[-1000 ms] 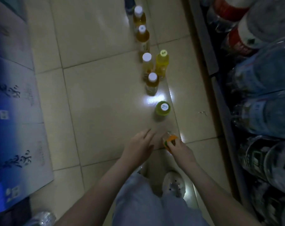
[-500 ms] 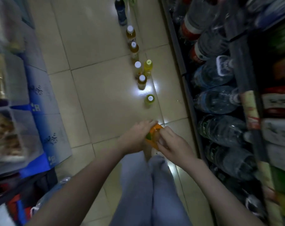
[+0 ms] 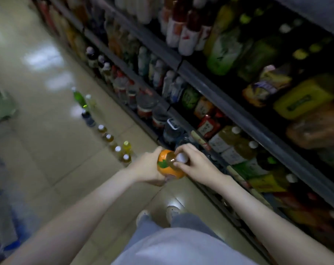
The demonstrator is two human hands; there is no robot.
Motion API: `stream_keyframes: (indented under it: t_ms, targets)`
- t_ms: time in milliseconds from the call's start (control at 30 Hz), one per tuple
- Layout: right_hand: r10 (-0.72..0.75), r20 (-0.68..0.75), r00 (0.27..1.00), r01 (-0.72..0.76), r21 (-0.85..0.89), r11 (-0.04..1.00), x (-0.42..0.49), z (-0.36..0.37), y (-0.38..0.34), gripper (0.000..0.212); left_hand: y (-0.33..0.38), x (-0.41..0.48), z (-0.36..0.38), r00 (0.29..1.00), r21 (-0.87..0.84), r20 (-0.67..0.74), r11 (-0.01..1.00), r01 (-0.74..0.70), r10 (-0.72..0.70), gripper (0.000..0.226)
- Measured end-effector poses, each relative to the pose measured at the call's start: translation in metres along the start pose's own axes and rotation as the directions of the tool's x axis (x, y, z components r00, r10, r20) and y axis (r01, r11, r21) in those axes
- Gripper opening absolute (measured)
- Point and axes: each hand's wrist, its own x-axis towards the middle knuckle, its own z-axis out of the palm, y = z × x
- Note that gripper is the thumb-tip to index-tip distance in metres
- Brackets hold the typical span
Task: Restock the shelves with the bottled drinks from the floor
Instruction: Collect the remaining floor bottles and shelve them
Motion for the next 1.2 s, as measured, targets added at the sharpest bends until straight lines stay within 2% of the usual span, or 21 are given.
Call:
stream_keyframes:
  t_ms: [67, 167, 300, 500, 633, 767, 900, 1000, 1100, 1200]
  targets:
    - [0.072, -0.115, 0.991, -0.072, 0.004, 0.997, -0.008, -0.010, 0.001, 0.024, 0.019, 0.011, -0.011, 0.999, 0.067, -0.011, 0.997, -0.049, 0.049, 0.067]
    - [0.188, -0.266, 0.945, -0.185, 0.035, 0.982, -0.019, -0.025, 0.007, 0.032, 0.043, 0.030, -0.020, 0.992, 0.068, 0.006, 0.989, -0.128, 0.128, 0.070]
    - [0.265, -0.390, 0.882, -0.247, 0.096, 0.964, -0.040, -0.048, 0.023, 0.031, 0.077, 0.057, -0.024, 0.974, 0.060, 0.059, 0.974, -0.220, 0.217, 0.074]
    - [0.368, -0.417, 0.831, -0.303, 0.216, 0.928, -0.058, -0.090, 0.049, 0.037, 0.127, 0.091, -0.016, 0.953, 0.069, 0.110, 0.954, -0.292, 0.284, 0.071]
    - [0.406, -0.438, 0.802, -0.358, 0.192, 0.914, -0.052, -0.108, 0.063, 0.041, 0.145, 0.111, -0.012, 0.940, 0.085, 0.120, 0.940, -0.330, 0.319, 0.073]
    - [0.432, -0.385, 0.816, -0.399, 0.167, 0.902, -0.033, -0.110, 0.071, 0.037, 0.140, 0.122, -0.013, 0.942, 0.084, 0.105, 0.941, -0.327, 0.318, 0.079]
    - [0.478, -0.341, 0.810, -0.397, 0.282, 0.873, -0.009, -0.096, 0.069, 0.028, 0.116, 0.130, -0.021, 0.949, 0.055, 0.087, 0.950, -0.307, 0.302, 0.081]
    - [0.493, -0.333, 0.804, -0.373, 0.364, 0.854, 0.014, -0.075, 0.061, 0.036, 0.091, 0.139, -0.037, 0.947, 0.061, 0.086, 0.948, -0.314, 0.308, 0.085]
    - [0.491, -0.427, 0.759, -0.352, 0.365, 0.862, 0.045, -0.055, 0.045, 0.042, 0.069, 0.147, -0.055, 0.957, 0.073, 0.065, 0.955, -0.289, 0.284, 0.087]
    - [0.535, -0.528, 0.659, -0.335, 0.431, 0.838, 0.076, -0.035, 0.026, 0.037, 0.039, 0.158, -0.071, 0.992, -0.032, 0.042, 0.993, -0.114, 0.115, 0.093]
